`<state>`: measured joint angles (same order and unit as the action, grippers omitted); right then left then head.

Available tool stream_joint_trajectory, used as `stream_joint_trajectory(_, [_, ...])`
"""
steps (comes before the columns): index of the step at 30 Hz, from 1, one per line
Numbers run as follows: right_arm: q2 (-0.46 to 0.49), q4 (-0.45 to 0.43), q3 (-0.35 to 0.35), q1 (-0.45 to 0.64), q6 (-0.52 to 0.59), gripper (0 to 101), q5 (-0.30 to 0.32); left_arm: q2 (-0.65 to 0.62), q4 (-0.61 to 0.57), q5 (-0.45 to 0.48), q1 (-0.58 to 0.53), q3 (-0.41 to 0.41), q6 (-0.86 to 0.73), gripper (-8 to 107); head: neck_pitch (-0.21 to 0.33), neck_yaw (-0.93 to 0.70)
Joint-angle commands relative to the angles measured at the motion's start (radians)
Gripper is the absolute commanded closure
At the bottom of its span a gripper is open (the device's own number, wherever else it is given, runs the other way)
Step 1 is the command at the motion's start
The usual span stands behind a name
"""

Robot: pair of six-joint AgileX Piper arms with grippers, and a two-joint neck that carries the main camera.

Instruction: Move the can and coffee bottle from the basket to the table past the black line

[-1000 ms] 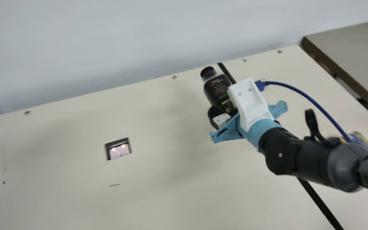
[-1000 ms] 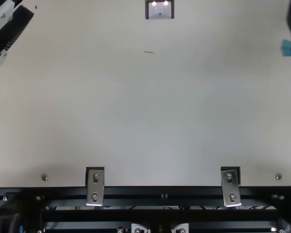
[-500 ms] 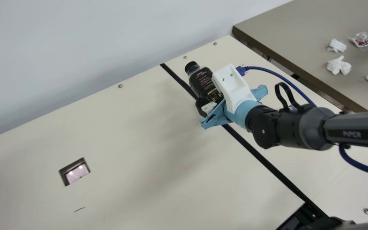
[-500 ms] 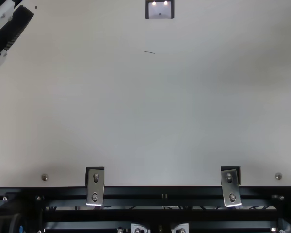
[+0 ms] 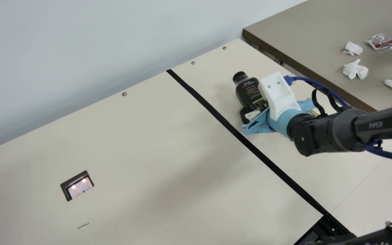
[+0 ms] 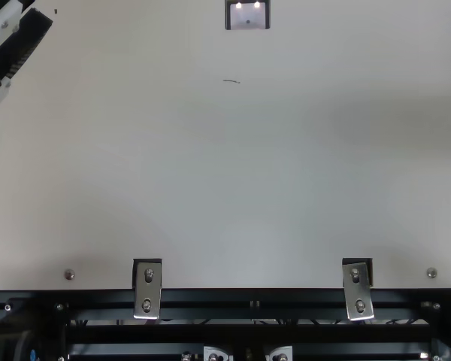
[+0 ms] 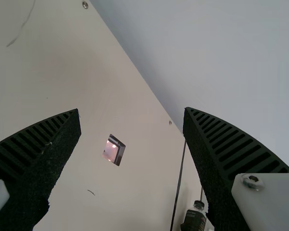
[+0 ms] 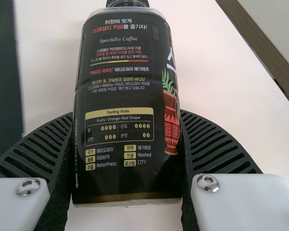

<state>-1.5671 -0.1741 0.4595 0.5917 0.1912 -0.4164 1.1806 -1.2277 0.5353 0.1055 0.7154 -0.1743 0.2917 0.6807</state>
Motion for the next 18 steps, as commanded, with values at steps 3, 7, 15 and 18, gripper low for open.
stream_joint_trajectory(3, [-0.015,-0.066,-0.003,0.054,-0.039,101,-0.016,0.0,0.0,0.0,0.0,0.0,0.0,9,0.029,0.013])
stream_joint_trajectory(7, [-0.026,-0.116,-0.006,0.091,-0.075,101,-0.026,0.0,0.0,0.0,0.0,0.0,0.0,9,0.029,0.013])
stream_joint_trajectory(15, [-0.038,-0.203,-0.01,0.14,-0.146,101,-0.041,0.0,0.0,0.0,0.0,0.0,0.0,9,0.029,0.013])
stream_joint_trajectory(18, [-0.038,-0.226,-0.011,0.152,-0.169,0,-0.044,0.0,0.0,0.0,0.0,0.0,0.0,9,0.029,0.013])
